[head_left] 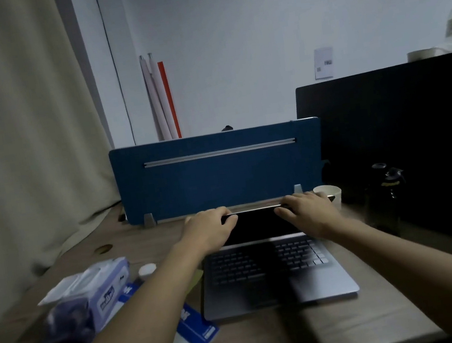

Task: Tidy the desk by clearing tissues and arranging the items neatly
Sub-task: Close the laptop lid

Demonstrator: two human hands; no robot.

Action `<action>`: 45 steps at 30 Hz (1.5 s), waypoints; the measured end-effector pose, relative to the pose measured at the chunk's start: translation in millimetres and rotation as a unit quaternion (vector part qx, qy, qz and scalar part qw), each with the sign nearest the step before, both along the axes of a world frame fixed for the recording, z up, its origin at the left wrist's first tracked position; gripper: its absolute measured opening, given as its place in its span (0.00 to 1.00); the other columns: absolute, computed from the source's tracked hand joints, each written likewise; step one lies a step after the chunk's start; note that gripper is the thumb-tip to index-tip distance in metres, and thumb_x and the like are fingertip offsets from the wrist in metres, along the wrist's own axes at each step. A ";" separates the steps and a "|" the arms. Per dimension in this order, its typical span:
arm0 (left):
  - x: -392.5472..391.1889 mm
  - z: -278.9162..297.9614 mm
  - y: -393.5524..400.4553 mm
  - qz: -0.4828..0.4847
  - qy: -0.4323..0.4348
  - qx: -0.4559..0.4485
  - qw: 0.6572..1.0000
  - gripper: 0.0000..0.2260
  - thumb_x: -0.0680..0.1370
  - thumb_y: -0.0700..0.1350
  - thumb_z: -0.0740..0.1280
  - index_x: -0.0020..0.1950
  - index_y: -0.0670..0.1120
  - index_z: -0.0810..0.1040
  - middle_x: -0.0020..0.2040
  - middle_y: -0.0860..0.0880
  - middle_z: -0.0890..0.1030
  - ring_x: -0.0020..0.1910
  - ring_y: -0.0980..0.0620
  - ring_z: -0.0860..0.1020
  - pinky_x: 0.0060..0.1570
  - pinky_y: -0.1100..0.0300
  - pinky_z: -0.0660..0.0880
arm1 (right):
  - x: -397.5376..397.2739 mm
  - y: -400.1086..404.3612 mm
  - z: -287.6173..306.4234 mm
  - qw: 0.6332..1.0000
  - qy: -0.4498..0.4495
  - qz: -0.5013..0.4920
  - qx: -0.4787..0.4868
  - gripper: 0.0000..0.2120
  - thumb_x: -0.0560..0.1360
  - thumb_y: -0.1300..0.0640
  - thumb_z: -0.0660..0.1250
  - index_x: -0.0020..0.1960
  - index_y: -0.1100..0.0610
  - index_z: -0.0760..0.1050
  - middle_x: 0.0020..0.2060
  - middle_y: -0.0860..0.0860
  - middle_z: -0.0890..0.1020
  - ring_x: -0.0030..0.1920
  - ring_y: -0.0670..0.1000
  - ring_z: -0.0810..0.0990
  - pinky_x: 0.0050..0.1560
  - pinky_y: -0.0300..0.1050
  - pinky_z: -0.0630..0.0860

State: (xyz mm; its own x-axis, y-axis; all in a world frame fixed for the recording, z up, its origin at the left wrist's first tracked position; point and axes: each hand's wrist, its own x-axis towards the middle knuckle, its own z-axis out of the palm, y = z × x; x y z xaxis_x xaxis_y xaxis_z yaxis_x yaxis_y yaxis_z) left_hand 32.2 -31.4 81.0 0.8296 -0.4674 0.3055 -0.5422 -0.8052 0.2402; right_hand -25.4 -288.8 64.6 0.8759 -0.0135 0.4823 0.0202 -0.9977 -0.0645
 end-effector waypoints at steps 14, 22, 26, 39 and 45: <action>-68.6 -116.1 5.5 -0.014 0.044 0.103 0.994 0.28 0.80 0.66 0.50 0.78 0.58 0.59 0.79 0.55 0.59 0.78 0.50 0.57 0.73 0.49 0.54 | -77.7 13.6 -121.3 0.994 0.108 0.027 0.007 0.29 0.77 0.32 0.47 0.75 0.41 0.59 0.74 0.44 0.64 0.74 0.50 0.58 0.71 0.52 0.54; -65.1 -143.3 3.9 -0.027 0.084 0.116 0.989 0.32 0.78 0.69 0.49 0.79 0.59 0.51 0.81 0.55 0.50 0.79 0.51 0.48 0.76 0.46 0.45 | -75.0 11.0 -150.3 0.988 0.143 0.046 0.024 0.30 0.73 0.29 0.45 0.72 0.36 0.54 0.74 0.41 0.59 0.76 0.53 0.52 0.69 0.56 0.51; -58.6 -149.8 4.2 -0.041 0.057 0.132 0.989 0.32 0.78 0.70 0.47 0.79 0.61 0.48 0.81 0.57 0.47 0.79 0.52 0.44 0.76 0.44 0.42 | -66.7 8.0 -155.3 0.991 0.124 0.038 0.027 0.30 0.72 0.29 0.43 0.71 0.35 0.55 0.73 0.39 0.61 0.74 0.52 0.54 0.68 0.55 0.51; 7.7 -156.4 -20.5 0.036 0.051 0.073 0.995 0.27 0.78 0.66 0.52 0.76 0.67 0.50 0.80 0.61 0.50 0.79 0.51 0.47 0.69 0.31 0.39 | 15.8 1.1 -152.4 0.995 0.097 0.015 0.015 0.23 0.76 0.35 0.56 0.70 0.36 0.61 0.71 0.39 0.66 0.71 0.51 0.62 0.62 0.56 0.57; 65.5 -161.3 -33.9 0.057 0.043 0.041 0.997 0.24 0.79 0.66 0.53 0.75 0.69 0.54 0.79 0.62 0.54 0.79 0.51 0.49 0.68 0.32 0.42 | 78.2 -13.4 -154.6 0.996 0.089 0.020 0.013 0.24 0.76 0.36 0.55 0.71 0.36 0.59 0.71 0.39 0.66 0.71 0.52 0.61 0.63 0.58 0.57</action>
